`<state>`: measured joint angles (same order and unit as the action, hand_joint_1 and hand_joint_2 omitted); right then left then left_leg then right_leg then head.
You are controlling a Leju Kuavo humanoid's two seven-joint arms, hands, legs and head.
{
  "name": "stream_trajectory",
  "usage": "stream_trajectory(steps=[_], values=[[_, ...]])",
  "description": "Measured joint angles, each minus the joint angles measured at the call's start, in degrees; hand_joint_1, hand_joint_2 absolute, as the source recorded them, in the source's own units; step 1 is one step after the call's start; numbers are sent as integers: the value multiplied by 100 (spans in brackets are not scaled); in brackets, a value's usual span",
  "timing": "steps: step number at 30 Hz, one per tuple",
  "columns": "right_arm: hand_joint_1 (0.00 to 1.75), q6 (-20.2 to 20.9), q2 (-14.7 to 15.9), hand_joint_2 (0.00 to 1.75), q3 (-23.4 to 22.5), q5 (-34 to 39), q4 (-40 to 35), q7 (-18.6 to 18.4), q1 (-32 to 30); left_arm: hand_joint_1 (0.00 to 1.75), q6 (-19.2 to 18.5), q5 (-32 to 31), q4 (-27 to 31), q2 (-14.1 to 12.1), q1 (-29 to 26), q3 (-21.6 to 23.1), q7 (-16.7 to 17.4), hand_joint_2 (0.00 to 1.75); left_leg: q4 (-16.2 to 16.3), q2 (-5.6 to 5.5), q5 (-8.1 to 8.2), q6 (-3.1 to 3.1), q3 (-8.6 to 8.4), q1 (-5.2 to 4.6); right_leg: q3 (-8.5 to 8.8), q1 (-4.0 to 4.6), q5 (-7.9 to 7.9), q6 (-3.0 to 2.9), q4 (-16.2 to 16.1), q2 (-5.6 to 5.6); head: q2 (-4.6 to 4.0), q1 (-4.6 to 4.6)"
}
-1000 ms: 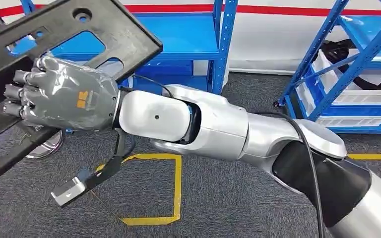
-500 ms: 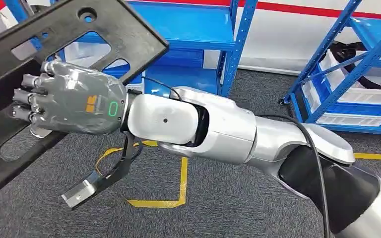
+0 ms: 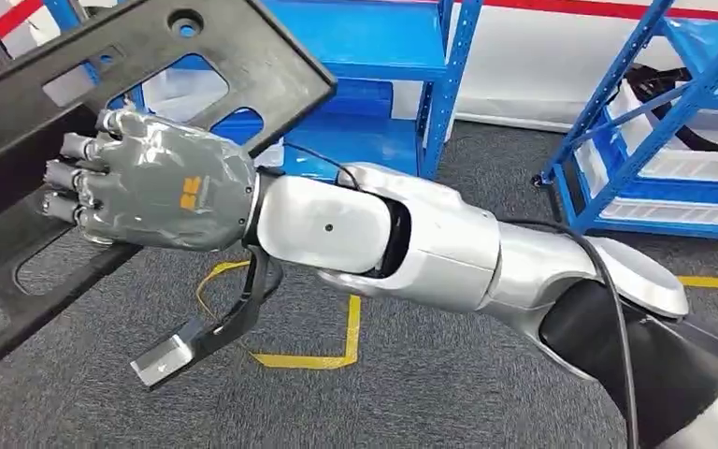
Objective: Take the parts from the cabinet and place them on the table.
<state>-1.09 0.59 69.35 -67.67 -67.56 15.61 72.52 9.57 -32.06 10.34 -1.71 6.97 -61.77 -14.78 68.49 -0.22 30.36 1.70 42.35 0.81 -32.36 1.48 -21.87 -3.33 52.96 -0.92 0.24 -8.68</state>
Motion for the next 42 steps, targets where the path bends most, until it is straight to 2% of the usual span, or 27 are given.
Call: stream_trajectory(steps=[1,3,5,6,7,8,11,13,15,16,18,20,21,22,24,26,27,28,29,31,32,33,35,36,37,41,42], values=[[175,15,0,175,0,-7,-4,2,-28,0,-2,2,0,0,0,0,0,175,354,0,58,54,68,36,-66,-36,48,35,5,-10,0,0],[175,44,0,175,0,-9,-11,4,-79,0,-4,2,0,0,-3,-2,20,175,570,6,-335,194,-4,131,-242,-137,137,134,64,-23,0,-9],[175,76,-2,175,0,-37,-13,17,-80,0,-4,-18,4,-15,-5,-2,35,175,-89,44,-703,386,-524,269,-501,-265,176,222,277,-60,2,0],[175,92,-15,175,2,-46,-31,18,-80,0,-4,-33,4,-6,11,0,39,175,-561,216,-488,520,-819,310,-598,-240,150,294,426,-86,0,4],[175,94,-9,175,0,-74,-44,13,-79,0,-11,-39,18,-5,37,0,52,175,-878,294,-225,497,-1080,198,-704,-235,122,337,564,-85,2,81],[175,98,-9,175,2,-114,-44,7,-86,0,-13,-46,28,-24,49,0,77,175,-909,267,-89,259,-1053,217,-741,-218,114,374,667,-99,2,63],[175,103,-9,175,11,-177,-74,-2,-165,0,-17,-94,33,-13,35,0,98,175,-805,131,-119,35,-963,215,-749,-234,145,418,712,-204,0,55],[175,116,-9,175,20,-221,-94,-35,-176,0,-13,-109,35,-20,15,2,122,175,-817,62,-177,-77,-927,212,-879,-262,-229,444,1089,-41,0,61],[175,144,-2,175,55,-232,-111,-79,-184,0,-13,-118,37,-37,14,2,146,175,-820,-33,-235,-136,-856,191,-1234,-238,-720,435,2007,36,2,39],[175,155,0,175,78,-232,-114,-90,-211,0,-13,-125,37,-35,12,2,166,175,-818,-88,-255,-151,-827,170,-1368,-226,-851,413,2369,52,0,44],[175,175,4,175,96,-232,-116,-92,-256,0,-11,-140,37,-37,-5,2,195,175,-818,-180,-278,-165,-800,141,-1328,-187,-783,352,2402,74,0,41],[175,192,11,175,96,-232,-114,-105,-245,0,-11,-151,37,-41,-21,2,205,175,-825,-334,-300,-172,-784,88,-826,-106,-357,173,1575,177,0,37],[175,199,11,175,96,-232,-114,-105,-221,0,-11,-153,37,-37,-17,2,205,175,-833,-384,-314,-167,-785,101,-536,-55,-149,33,1029,435,0,41],[175,205,11,175,96,-232,-111,-105,-219,0,-11,-157,37,3,-15,4,205,175,-850,-416,-336,-133,-758,124,-435,-92,-234,-91,887,658,2,72],[175,245,22,175,96,-232,-92,-103,-191,0,-11,-160,39,-2,-3,2,229,175,-884,-526,-387,-49,-735,223,-427,-36,-166,-42,799,561,2,28],[175,264,24,175,96,-232,-55,-101,-159,0,-15,-159,37,15,-25,2,245,175,-1013,-668,-444,48,-755,181,-315,-43,-138,-59,599,414,2,9],[175,267,22,175,96,-232,-35,-101,-127,0,-15,-157,35,31,-32,2,245,175,-959,-488,-393,15,-715,212,-216,-92,-127,-4,384,320,2,17],[175,267,7,175,94,-229,-20,-103,-63,0,-15,-160,39,31,-26,2,240,175,-857,-175,-303,32,-647,152,-178,-78,-91,16,298,283,0,39],[175,264,9,175,94,-216,15,-103,22,0,-15,-160,46,11,-15,2,236,175,-528,-66,-104,45,-483,158,-182,-84,-84,16,296,203,2,26],[175,245,9,175,94,-210,101,-94,55,0,-15,-160,50,2,4,2,236,175,304,-28,219,89,-95,152,-193,-76,-96,26,321,46,0,57],[175,238,9,175,94,-210,183,-63,46,0,-15,-162,50,4,-5,2,236,175,530,-21,229,111,23,152,-215,-70,-107,28,348,-35,0,50],[175,229,9,175,94,-210,228,-61,49,0,-15,-166,50,4,-18,2,236,175,451,-10,106,123,-8,152,-242,-68,-116,40,385,-93,0,50],[175,203,9,175,94,-203,302,-68,88,0,-15,-179,50,0,-29,2,238,175,-380,52,-344,126,-445,149,-305,-68,-161,72,497,-215,0,54],[175,188,9,175,94,-203,328,-68,115,0,-11,-188,52,-9,-24,2,238,175,-901,225,-467,109,-723,133,-331,-66,-194,95,572,-273,0,55],[175,173,7,175,94,-203,352,-68,132,0,-13,-197,52,-9,-10,2,245,175,-897,302,-384,26,-744,56,-354,-29,-207,127,589,-318,2,52],[175,131,7,175,94,-208,448,-72,180,0,-13,-212,57,-13,-30,2,258,175,-947,96,-488,-138,-689,44,-342,-34,-187,233,602,-478,0,50],[175,131,9,175,94,-212,466,-77,198,0,-13,-212,57,-13,-43,2,258,175,-1021,55,-549,-198,-717,106,-371,-21,-223,281,638,-450,2,44]])
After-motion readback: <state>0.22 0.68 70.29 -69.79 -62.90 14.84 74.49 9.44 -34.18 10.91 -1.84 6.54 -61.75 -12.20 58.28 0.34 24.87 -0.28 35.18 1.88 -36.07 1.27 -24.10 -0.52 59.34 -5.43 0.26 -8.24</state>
